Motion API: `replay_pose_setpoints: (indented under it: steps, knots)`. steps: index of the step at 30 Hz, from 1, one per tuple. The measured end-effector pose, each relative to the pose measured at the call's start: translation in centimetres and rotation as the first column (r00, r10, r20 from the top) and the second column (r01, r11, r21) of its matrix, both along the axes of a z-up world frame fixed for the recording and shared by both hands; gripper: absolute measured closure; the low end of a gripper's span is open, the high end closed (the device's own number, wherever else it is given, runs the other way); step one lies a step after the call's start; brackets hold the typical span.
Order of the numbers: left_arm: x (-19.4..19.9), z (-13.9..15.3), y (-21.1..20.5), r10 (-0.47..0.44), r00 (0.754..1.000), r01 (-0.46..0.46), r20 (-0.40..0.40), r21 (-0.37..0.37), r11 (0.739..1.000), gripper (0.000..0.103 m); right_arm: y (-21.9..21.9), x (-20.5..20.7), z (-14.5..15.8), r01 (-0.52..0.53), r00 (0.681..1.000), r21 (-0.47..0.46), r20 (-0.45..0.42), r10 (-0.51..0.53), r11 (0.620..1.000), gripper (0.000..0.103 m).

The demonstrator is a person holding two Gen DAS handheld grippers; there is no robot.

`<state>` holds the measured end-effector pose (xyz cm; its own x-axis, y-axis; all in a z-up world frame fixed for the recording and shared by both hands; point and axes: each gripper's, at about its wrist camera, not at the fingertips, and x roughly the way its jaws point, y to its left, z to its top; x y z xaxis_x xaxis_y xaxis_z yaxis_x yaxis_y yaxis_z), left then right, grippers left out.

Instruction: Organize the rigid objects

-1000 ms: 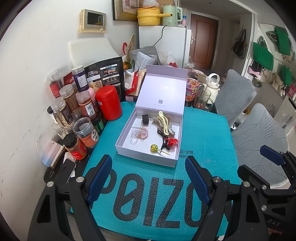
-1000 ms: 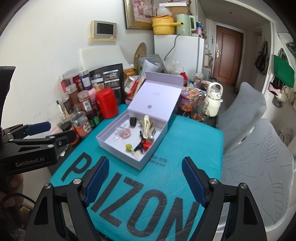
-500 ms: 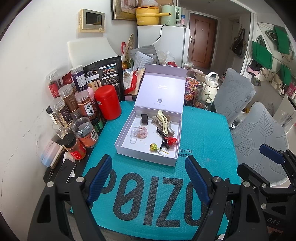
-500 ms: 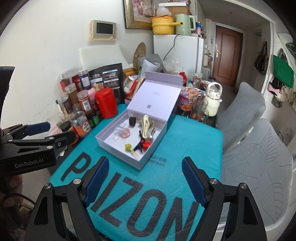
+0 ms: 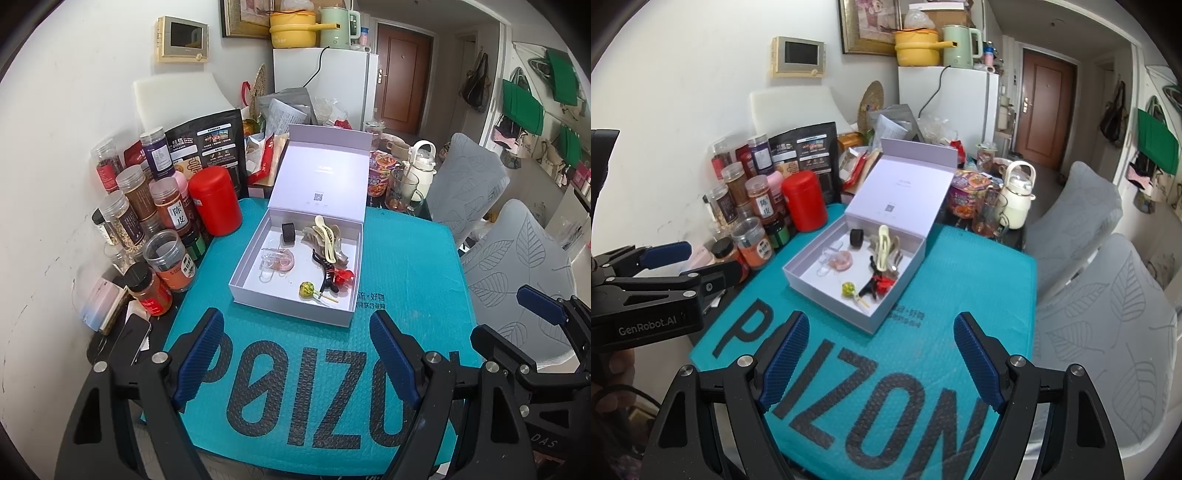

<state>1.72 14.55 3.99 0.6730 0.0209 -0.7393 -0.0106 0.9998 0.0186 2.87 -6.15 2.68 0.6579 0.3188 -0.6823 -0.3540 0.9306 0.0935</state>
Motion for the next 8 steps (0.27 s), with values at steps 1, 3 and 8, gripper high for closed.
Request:
replay_pose_setpoints:
  steps: [1,3,8]
  knots:
    - [0.0,0.03,0.03,0.001,1.0,-0.001,-0.001,0.0,1.0,0.021,0.0,-0.01,-0.02,0.0,1.0,-0.001,-0.001,0.0,1.0,0.021]
    - [-0.15,-0.09,0.08,-0.001,1.0,0.001,-0.001,0.001,1.0,0.021,0.07,0.04,0.02,-0.001,1.0,-0.002,-0.003,0.001,1.0,0.021]
    - [-0.02,-0.33,0.26,-0.009,1.0,0.009,-0.007,-0.011,1.0,0.021,0.16,0.07,-0.12,-0.002,1.0,-0.007,-0.012,0.002,1.0,0.021]
